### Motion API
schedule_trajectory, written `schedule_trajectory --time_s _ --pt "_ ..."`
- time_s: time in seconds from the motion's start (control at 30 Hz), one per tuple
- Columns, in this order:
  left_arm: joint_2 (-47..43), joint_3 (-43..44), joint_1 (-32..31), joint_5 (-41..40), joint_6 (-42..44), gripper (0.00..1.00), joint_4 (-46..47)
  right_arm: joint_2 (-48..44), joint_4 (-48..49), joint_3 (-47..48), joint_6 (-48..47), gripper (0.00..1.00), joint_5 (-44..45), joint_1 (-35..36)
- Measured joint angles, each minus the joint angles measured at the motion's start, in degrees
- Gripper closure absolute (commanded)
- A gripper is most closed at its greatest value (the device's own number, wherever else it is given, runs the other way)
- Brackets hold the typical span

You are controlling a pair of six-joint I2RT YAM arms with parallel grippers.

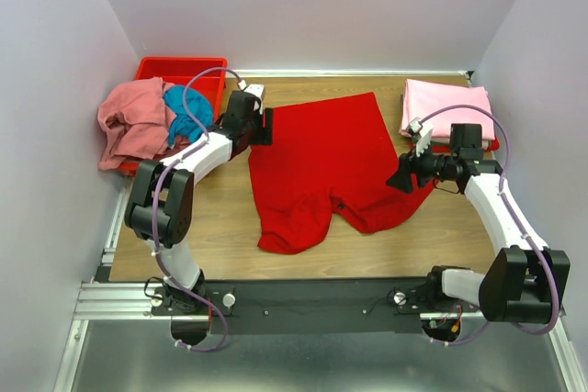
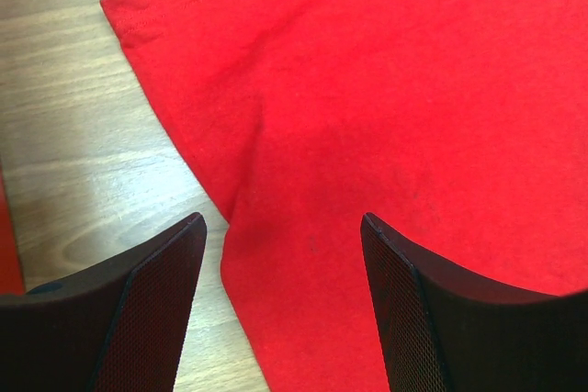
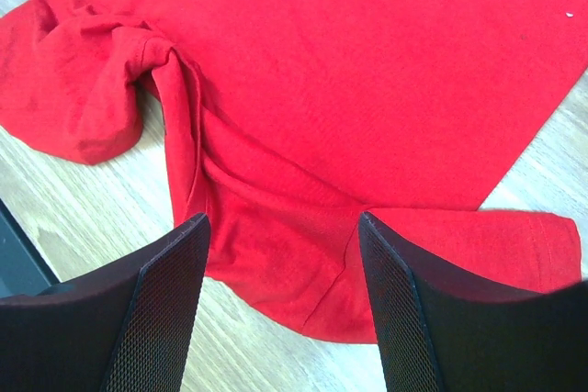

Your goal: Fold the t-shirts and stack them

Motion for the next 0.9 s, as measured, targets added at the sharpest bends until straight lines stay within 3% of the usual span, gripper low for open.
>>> schedule_trajectory --time_s 0.9 --pt "2.8 0.0 0.5 -1.0 -0.5 0.3 -0.5 -0.4 0.2 -0.5 0.0 0.27 -0.2 0.0"
